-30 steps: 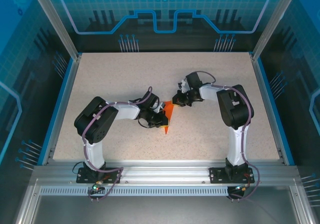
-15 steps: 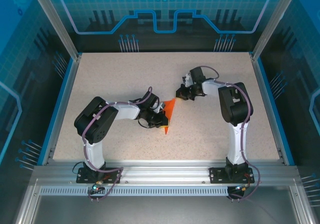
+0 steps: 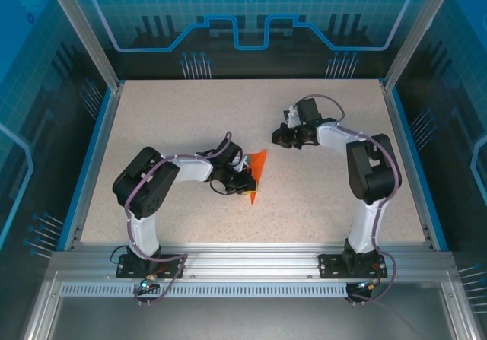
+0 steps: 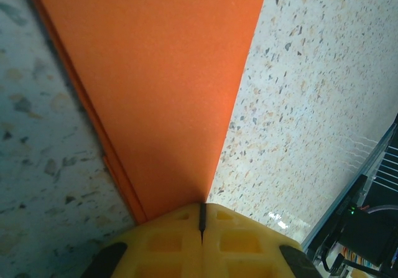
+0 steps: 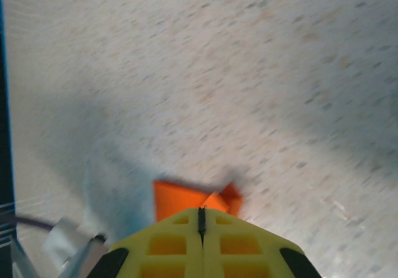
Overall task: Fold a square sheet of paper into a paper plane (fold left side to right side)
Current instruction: Fold the wing for the fifth time at the center of the table.
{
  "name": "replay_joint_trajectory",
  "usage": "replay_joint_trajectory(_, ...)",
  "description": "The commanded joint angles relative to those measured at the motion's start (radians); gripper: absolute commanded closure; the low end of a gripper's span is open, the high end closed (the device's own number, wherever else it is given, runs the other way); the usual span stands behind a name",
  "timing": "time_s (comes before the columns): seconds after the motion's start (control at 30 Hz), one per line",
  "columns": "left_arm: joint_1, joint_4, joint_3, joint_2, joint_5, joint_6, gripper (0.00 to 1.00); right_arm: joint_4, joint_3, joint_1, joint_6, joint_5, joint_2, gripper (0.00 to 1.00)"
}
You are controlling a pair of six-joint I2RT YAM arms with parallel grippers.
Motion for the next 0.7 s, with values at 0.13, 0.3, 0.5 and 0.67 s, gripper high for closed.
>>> replay_joint_trajectory(0.13, -0.013, -0.104, -0.041, -0.002, -0.028, 0.001, 1.0, 0.088, -0.136, 0.118, 0.113, -0.073, -0.052, 1.0)
replay_joint_trajectory(0.3, -0.013, -0.097, -0.042, -0.002, -0.026, 0.002, 1.0, 0.114, -0.149, 0.176, 0.147, -0.074, -0.014, 1.0)
replay_joint_trajectory(0.5, -0.013, -0.084, -0.044, -0.018, -0.022, -0.003, 1.0, 0.091, -0.155, 0.2, 0.163, -0.051, 0.048, 1.0)
replay_joint_trajectory(0.67, -0.013, -0.078, -0.034, -0.046, -0.009, -0.01, 1.0, 0.06, -0.169, 0.2, 0.17, -0.036, 0.087, 1.0)
